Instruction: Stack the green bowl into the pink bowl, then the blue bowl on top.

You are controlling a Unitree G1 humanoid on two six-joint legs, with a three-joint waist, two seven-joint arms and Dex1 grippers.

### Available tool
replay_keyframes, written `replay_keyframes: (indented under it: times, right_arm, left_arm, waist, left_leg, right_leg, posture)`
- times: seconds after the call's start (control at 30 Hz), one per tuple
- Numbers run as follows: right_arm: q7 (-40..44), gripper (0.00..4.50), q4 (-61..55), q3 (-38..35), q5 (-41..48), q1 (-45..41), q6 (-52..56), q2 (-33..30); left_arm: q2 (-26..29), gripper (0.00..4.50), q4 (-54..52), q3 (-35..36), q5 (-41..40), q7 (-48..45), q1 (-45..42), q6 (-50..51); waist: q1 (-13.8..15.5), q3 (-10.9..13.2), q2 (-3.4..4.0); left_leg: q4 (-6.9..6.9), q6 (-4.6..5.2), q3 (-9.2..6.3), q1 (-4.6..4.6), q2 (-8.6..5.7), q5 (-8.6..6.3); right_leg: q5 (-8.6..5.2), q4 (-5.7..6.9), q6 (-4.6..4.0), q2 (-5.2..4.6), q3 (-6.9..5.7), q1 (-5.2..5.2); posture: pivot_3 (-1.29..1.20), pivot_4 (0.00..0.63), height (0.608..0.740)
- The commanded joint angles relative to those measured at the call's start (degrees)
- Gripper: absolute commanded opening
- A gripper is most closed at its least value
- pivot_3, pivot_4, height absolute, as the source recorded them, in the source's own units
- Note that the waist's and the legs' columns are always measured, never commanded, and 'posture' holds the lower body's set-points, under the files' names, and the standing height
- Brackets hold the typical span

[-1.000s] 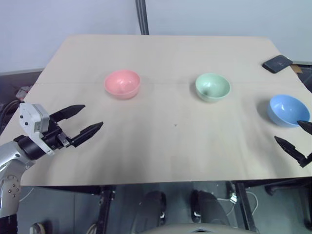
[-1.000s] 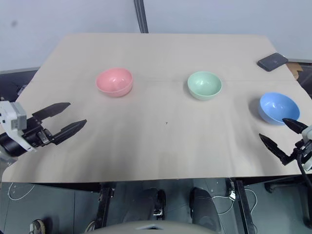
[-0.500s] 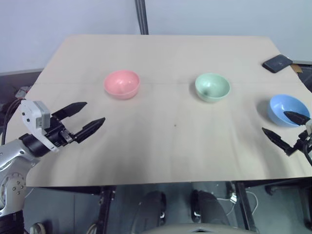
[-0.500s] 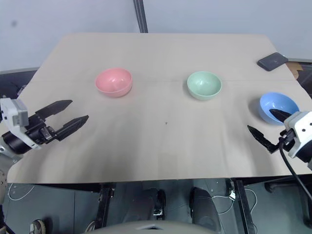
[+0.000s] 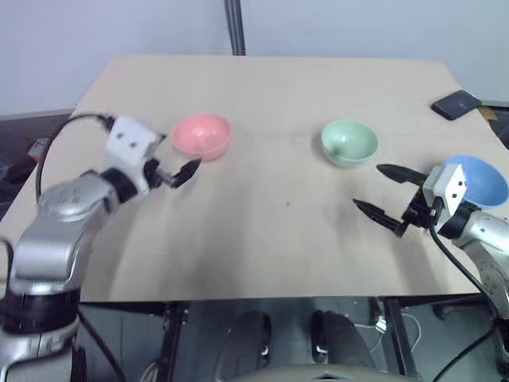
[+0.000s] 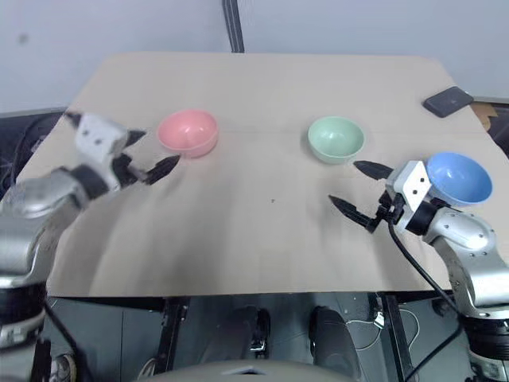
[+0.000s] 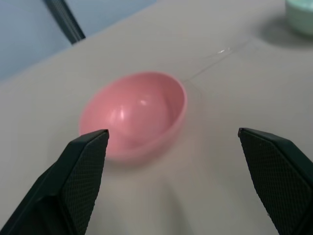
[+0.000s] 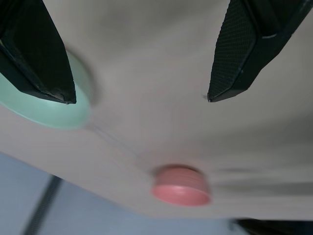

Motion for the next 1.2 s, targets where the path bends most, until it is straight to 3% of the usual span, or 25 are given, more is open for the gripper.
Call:
replay_keyframes:
  times: [0.03,0.17,0.3,0.4,0.5,0.67,0.97,1.2]
  right_arm:
    - [1.8,4.5,-1.3,1.4,0.7,-2.1,-2.0,0.9]
    - [2.0,4.5,0.2,4.5,0.2,-6.2,-2.1,3.4]
    - [-0.2,4.5,-0.7,5.3,1.2,-9.0,-0.6,6.0]
    - [-1.9,4.5,-2.2,5.3,1.4,-9.1,-0.1,7.2]
    - [-2.5,4.5,-3.2,5.1,1.1,-8.1,-0.2,7.7]
    - [-3.3,4.5,-3.6,4.8,0.8,-6.9,-0.7,7.7]
    - [-5.2,4.5,-2.3,2.0,0.0,-4.4,-2.4,7.5]
    - [-6.6,4.5,-2.5,1.4,-1.1,-2.2,-2.5,7.0]
  left_arm:
    - [0.9,4.48,7.9,-11.7,10.2,-2.4,-10.1,1.8]
    - [-3.1,4.48,20.5,-23.2,20.1,-5.5,-20.2,-1.6]
    - [-7.4,4.48,31.9,-29.6,27.1,-7.0,-25.6,-6.5]
    - [-10.5,3.75,38.5,-31.1,30.4,-6.5,-28.1,-8.8]
    - [-12.0,2.55,40.8,-30.5,32.2,-6.5,-28.9,-10.8]
    - [-13.3,0.03,39.2,-28.5,31.0,-9.9,-28.3,-13.3]
    - [-9.9,0.03,8.1,-25.1,14.9,-32.4,-13.6,-23.0]
    - [-10.4,0.03,7.6,-28.1,14.5,-40.6,-11.3,-29.8]
  waist:
    - [-0.1,0.0,0.0]
    - [-0.7,0.0,0.0]
    - [-0.7,0.0,-0.07]
    - [-0.3,0.0,-0.08]
    - [-0.5,0.1,-0.13]
    - [-0.5,0.1,-0.14]
    - [-0.7,0.1,-0.13]
    - [-0.5,0.1,-0.12]
  left_leg:
    - [0.0,0.0,0.01,-0.01,-0.02,0.0]
    - [0.0,-0.01,0.07,0.02,0.0,0.01]
    - [-0.01,-0.11,0.07,-0.11,0.2,0.07]
    - [0.0,-0.12,0.08,-0.14,0.13,0.07]
    - [0.03,-0.1,0.09,-0.16,0.11,0.07]
    - [0.04,-0.09,0.08,-0.15,0.15,0.07]
    - [0.05,-0.09,0.12,-0.15,0.19,0.06]
    - [0.23,-0.12,0.12,0.02,0.19,0.09]
  right_leg:
    - [0.0,-0.01,0.01,0.01,0.01,0.0]
    - [0.0,0.01,0.03,0.13,0.07,-0.01]
    - [0.0,0.04,0.01,0.31,0.12,-0.21]
    - [0.0,0.06,0.02,0.31,0.07,-0.21]
    - [0.01,0.05,0.03,0.22,0.11,-0.2]
    - [0.01,0.08,0.03,0.23,0.12,-0.22]
    - [0.02,0.11,0.01,0.13,0.17,-0.23]
    - [-0.01,0.54,-0.02,0.2,0.2,-0.2]
  posture:
    - [0.0,0.15,0.739]
    - [0.0,0.15,0.739]
    - [0.0,0.15,0.739]
    - [0.0,0.15,0.739]
    - [0.0,0.15,0.739]
    - [0.0,0.15,0.739]
    - [0.0,0.15,0.739]
    - [0.0,0.15,0.739]
